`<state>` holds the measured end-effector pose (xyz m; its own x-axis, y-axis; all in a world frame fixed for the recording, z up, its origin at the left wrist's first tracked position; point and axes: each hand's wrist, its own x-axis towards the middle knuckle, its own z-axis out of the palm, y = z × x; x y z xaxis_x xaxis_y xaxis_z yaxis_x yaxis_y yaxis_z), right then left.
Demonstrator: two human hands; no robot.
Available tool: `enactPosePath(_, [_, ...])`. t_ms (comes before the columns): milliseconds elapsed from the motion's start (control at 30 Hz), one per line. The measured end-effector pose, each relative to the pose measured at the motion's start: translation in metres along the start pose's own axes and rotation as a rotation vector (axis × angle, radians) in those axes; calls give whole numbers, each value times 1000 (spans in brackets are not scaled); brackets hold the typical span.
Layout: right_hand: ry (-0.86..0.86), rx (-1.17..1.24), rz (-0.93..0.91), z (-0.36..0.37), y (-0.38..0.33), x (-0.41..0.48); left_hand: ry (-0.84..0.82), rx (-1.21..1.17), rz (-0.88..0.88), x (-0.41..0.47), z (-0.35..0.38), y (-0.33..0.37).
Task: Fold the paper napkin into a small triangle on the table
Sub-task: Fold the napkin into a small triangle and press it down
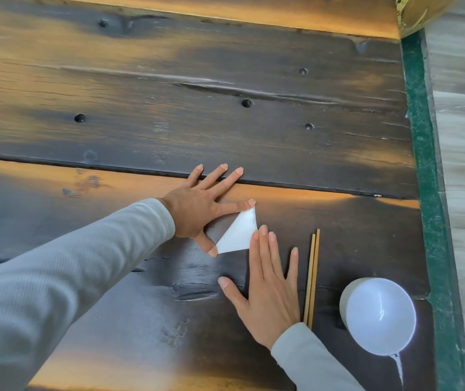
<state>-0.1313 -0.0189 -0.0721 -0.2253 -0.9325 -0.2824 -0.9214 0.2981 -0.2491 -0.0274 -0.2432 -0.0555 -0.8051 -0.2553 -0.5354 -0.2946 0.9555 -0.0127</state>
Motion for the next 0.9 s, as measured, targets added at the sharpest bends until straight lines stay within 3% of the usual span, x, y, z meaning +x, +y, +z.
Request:
enactPosePath(167, [-19, 5, -168, 3, -26, 7, -2, -19, 4, -1, 1, -1])
enactPosePath(500, [-72, -54, 12, -2, -2, 1, 2, 14, 4, 0, 0, 1])
enactPosePath(700, [-26, -11, -175, 1, -37, 5, 21, 1, 5, 0, 3, -1])
enactPosePath(900, [-69, -81, -100, 2, -1, 2, 18, 25, -6, 0, 2, 0])
